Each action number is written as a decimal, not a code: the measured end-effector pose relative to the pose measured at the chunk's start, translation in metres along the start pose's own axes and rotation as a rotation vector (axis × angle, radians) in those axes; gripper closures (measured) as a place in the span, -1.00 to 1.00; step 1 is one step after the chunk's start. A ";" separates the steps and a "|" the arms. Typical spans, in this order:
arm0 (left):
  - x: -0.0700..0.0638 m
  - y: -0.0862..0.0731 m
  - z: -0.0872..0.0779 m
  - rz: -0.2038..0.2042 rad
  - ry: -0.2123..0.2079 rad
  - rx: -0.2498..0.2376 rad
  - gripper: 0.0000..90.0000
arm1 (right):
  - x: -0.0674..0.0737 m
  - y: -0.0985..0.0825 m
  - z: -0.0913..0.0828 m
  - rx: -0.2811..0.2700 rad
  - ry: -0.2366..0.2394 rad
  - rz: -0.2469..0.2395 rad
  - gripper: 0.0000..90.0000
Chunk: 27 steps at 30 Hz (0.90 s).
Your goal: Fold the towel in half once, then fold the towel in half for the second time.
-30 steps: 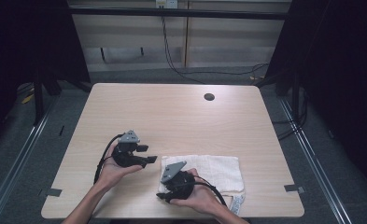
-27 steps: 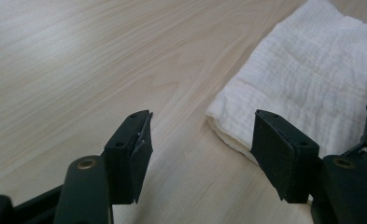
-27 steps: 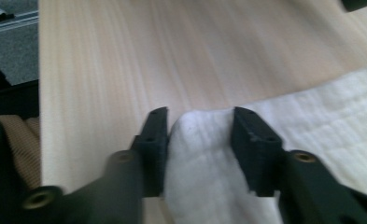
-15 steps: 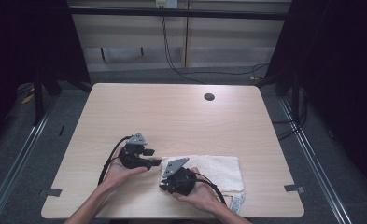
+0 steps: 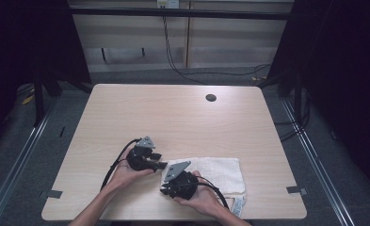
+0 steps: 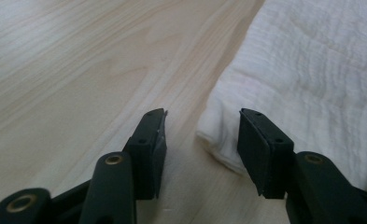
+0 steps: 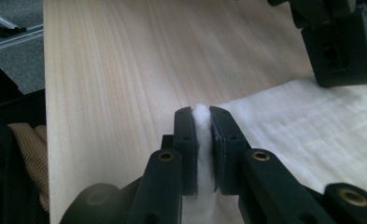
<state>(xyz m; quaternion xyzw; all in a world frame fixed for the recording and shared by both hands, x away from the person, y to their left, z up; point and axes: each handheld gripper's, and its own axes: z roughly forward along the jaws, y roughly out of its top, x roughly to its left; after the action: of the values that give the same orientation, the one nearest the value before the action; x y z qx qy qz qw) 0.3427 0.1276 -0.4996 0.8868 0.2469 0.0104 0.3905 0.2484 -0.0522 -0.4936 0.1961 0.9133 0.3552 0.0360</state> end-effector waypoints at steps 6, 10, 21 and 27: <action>-0.009 0.002 0.003 0.066 0.004 0.018 0.37 | -0.001 0.000 0.000 -0.004 0.006 0.000 0.82; -0.013 0.002 0.004 0.087 0.005 0.025 0.61 | -0.002 0.000 0.000 -0.004 0.014 0.005 0.82; -0.007 0.002 -0.003 0.001 -0.082 -0.031 0.90 | -0.001 0.001 -0.002 -0.012 0.035 0.019 0.84; -0.005 0.003 -0.013 -0.026 -0.100 -0.062 0.90 | 0.001 0.003 -0.010 -0.046 0.030 0.013 0.84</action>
<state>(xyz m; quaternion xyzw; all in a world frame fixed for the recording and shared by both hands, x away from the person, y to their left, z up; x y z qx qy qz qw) 0.3367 0.1327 -0.4876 0.8704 0.2381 -0.0311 0.4297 0.2463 -0.0561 -0.4837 0.1956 0.9040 0.3793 0.0245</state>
